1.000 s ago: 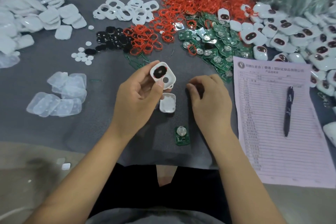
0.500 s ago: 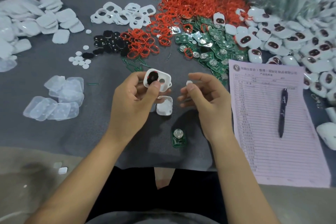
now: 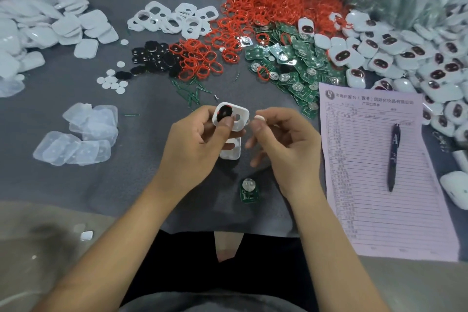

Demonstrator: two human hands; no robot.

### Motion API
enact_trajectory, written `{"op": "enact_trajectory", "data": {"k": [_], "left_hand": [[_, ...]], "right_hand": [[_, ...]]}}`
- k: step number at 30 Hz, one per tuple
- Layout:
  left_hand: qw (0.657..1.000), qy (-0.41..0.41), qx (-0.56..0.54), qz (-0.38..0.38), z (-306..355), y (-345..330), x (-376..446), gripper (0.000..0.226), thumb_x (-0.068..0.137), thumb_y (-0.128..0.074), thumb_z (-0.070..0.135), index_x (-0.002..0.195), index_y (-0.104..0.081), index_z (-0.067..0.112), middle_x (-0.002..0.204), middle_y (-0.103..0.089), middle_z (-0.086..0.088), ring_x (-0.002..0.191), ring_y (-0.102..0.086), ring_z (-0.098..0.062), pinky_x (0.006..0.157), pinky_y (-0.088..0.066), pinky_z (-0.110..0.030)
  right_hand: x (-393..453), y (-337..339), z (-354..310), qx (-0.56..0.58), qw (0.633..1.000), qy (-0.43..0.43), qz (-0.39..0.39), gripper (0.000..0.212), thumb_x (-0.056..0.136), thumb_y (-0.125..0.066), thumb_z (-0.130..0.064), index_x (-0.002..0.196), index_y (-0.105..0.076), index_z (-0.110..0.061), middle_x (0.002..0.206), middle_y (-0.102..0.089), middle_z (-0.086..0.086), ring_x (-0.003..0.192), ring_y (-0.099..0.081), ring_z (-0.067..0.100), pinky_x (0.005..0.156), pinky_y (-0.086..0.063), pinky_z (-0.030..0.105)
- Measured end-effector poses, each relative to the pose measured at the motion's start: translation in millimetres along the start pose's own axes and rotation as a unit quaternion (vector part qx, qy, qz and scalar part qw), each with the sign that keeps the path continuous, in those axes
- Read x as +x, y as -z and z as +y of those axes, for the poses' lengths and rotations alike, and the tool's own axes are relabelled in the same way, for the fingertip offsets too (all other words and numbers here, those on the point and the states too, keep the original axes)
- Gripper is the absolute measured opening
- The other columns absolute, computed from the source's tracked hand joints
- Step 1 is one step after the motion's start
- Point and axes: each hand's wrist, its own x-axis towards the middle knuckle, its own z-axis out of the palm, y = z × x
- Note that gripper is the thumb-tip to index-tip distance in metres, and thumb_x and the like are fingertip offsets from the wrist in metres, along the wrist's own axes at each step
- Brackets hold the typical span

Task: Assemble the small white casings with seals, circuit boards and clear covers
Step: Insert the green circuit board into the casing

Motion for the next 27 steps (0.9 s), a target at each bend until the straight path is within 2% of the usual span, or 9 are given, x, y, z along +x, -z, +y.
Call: {"op": "enact_trajectory", "data": {"k": [3, 7, 12, 15, 18, 21, 22, 27], "left_hand": [[1.000, -0.017, 0.021, 0.003, 2.6, -1.3, -0.6, 0.015, 0.107, -0.057, 0.016, 0.113, -0.069, 0.010, 0.096, -0.077, 0.013, 0.083, -0.075, 0.000, 0.062, -0.054, -0.012], [0.999, -0.030, 0.027, 0.007, 3.3, -0.6, -0.8, 0.017, 0.108, -0.056, 0.018, 0.116, -0.069, 0.010, 0.097, -0.077, 0.012, 0.083, -0.076, -0.003, 0.064, -0.056, -0.014], [0.998, -0.045, 0.036, 0.014, 4.2, 0.2, -1.1, 0.013, 0.108, -0.055, 0.015, 0.112, -0.066, 0.014, 0.092, -0.076, 0.024, 0.080, -0.074, 0.001, 0.060, -0.053, -0.011], [0.999, -0.044, 0.016, 0.013, 5.5, -0.3, -2.4, 0.012, 0.109, -0.053, 0.016, 0.112, -0.064, 0.017, 0.095, -0.076, 0.021, 0.082, -0.075, -0.001, 0.060, -0.055, -0.013], [0.999, -0.033, -0.006, 0.014, 6.4, -0.6, -2.9, 0.014, 0.108, -0.050, 0.019, 0.115, -0.062, 0.015, 0.098, -0.077, 0.010, 0.085, -0.077, -0.007, 0.060, -0.060, -0.020], [1.000, -0.018, 0.006, 0.024, 4.0, 1.6, -2.5, 0.025, 0.107, -0.045, 0.025, 0.121, -0.062, 0.014, 0.104, -0.076, 0.002, 0.091, -0.076, -0.021, 0.072, -0.064, -0.049], [1.000, -0.016, 0.006, 0.025, 3.9, 2.0, -2.5, 0.027, 0.108, -0.043, 0.026, 0.123, -0.063, 0.015, 0.105, -0.076, 0.000, 0.093, -0.076, -0.023, 0.075, -0.063, -0.053], [0.997, -0.032, 0.058, 0.046, 3.9, 2.2, -1.7, 0.026, 0.108, -0.044, 0.031, 0.114, -0.066, 0.017, 0.097, -0.076, 0.009, 0.087, -0.075, -0.011, 0.075, -0.059, -0.041]], "right_hand": [[0.0, -2.2, 0.1, 0.011, 1.000, -0.005, -0.023, 0.020, 0.093, -0.071, 0.001, 0.092, -0.072, -0.018, 0.075, -0.072, 0.007, 0.059, -0.071, 0.015, 0.041, -0.050, 0.025], [0.5, -1.8, 0.9, -0.006, 1.000, 0.004, -0.028, 0.009, 0.095, -0.071, -0.006, 0.097, -0.077, -0.013, 0.076, -0.072, 0.001, 0.058, -0.066, 0.015, 0.039, -0.048, 0.025], [0.5, -1.8, -0.4, 0.034, 0.999, -0.009, -0.026, 0.017, 0.097, -0.066, 0.002, 0.100, -0.074, -0.013, 0.076, -0.071, 0.006, 0.064, -0.071, 0.015, 0.046, -0.055, 0.027], [0.9, -2.0, -0.9, 0.054, 0.998, -0.018, -0.028, 0.017, 0.098, -0.064, 0.002, 0.104, -0.072, -0.012, 0.084, -0.076, 0.009, 0.074, -0.076, 0.021, 0.049, -0.057, 0.028], [1.0, -2.3, -1.3, 0.066, 0.997, -0.027, -0.038, 0.014, 0.100, -0.063, -0.002, 0.107, -0.071, -0.012, 0.094, -0.080, 0.007, 0.083, -0.079, 0.024, 0.052, -0.059, 0.027], [1.3, -2.0, -0.9, 0.062, 0.997, -0.032, -0.041, 0.011, 0.101, -0.063, -0.004, 0.108, -0.070, -0.011, 0.097, -0.080, 0.008, 0.083, -0.079, 0.025, 0.051, -0.058, 0.027], [1.3, -1.8, -0.9, 0.061, 0.997, -0.032, -0.041, 0.010, 0.101, -0.063, -0.005, 0.107, -0.069, -0.010, 0.097, -0.080, 0.008, 0.082, -0.079, 0.026, 0.050, -0.058, 0.027], [1.8, -1.4, 1.4, 0.031, 0.998, -0.037, -0.036, 0.004, 0.099, -0.067, -0.011, 0.098, -0.070, -0.012, 0.090, -0.080, 0.007, 0.068, -0.077, 0.023, 0.043, -0.051, 0.024]]}}
